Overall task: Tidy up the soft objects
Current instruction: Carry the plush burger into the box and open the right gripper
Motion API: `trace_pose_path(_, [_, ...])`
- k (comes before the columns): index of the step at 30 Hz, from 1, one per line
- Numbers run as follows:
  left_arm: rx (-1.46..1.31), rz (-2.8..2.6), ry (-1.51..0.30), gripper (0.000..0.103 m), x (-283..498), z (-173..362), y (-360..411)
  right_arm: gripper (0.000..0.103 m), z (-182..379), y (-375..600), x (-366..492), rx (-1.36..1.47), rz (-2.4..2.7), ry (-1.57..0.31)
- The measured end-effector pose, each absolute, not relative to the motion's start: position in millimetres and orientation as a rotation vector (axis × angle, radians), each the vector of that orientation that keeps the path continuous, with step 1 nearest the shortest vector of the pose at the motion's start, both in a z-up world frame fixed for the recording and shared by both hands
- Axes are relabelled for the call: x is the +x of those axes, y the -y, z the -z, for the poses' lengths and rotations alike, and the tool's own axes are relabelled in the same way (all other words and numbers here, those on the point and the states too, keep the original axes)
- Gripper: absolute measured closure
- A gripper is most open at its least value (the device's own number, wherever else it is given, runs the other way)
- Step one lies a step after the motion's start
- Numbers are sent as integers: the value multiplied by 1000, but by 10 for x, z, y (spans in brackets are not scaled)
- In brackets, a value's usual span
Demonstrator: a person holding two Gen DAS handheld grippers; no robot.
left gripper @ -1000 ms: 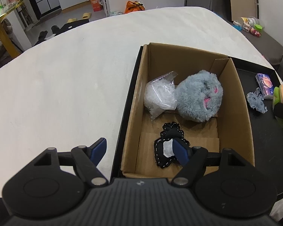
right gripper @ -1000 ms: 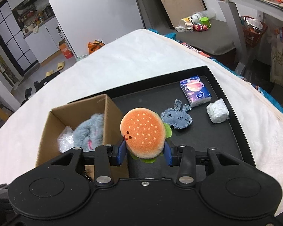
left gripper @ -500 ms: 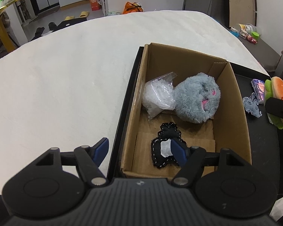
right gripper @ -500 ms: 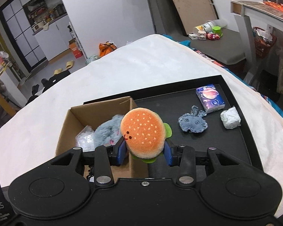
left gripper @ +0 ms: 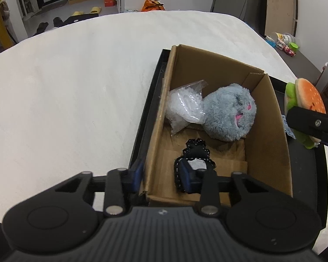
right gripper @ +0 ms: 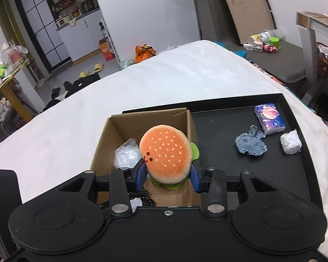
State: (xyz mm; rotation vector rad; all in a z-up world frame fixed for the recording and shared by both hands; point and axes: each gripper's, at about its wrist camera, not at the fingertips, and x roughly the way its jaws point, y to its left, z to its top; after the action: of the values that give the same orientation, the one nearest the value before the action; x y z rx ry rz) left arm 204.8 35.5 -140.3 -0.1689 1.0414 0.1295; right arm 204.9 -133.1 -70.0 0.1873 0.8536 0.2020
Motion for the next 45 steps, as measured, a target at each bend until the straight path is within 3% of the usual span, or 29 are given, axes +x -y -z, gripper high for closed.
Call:
trace_pose_path(4, [-174, -147, -1034, 89, 2039, 1409, -410, 63, 732, 1295, 2047, 183, -203, -861])
trace_pose_path(6, [-181, -145, -1032, 91, 2030, 1416, -452, 63, 761, 1298, 2046, 192, -202, -872])
trace_pose_path(15, [-232, -119, -1024, 91, 1988, 1417, -561, 62, 835, 1142, 2032, 185, -235, -901])
trace_pose_path(18, [-238, -117, -1025, 91, 1999, 1422, -577, 56, 850, 1075, 2050, 185, -246, -910])
trace_pose_path(21, [-245, -112, -1029, 91, 2012, 1424, -578, 41, 863, 1017, 2064, 175, -251, -927])
trace_pose_path(35, [-252, -103, -1031, 90, 2011, 1382, -576, 33, 787, 1316, 2100, 194, -242, -941])
trace_pose_path(42, [-240, -115, -1041, 86, 2016, 1343, -559, 31, 744, 1576, 2150, 181, -266, -947])
trace_pose_path(45, [-242, -116, -1045, 76, 2021, 1338, -551, 28, 741, 1705, 2152, 155, -263, -940])
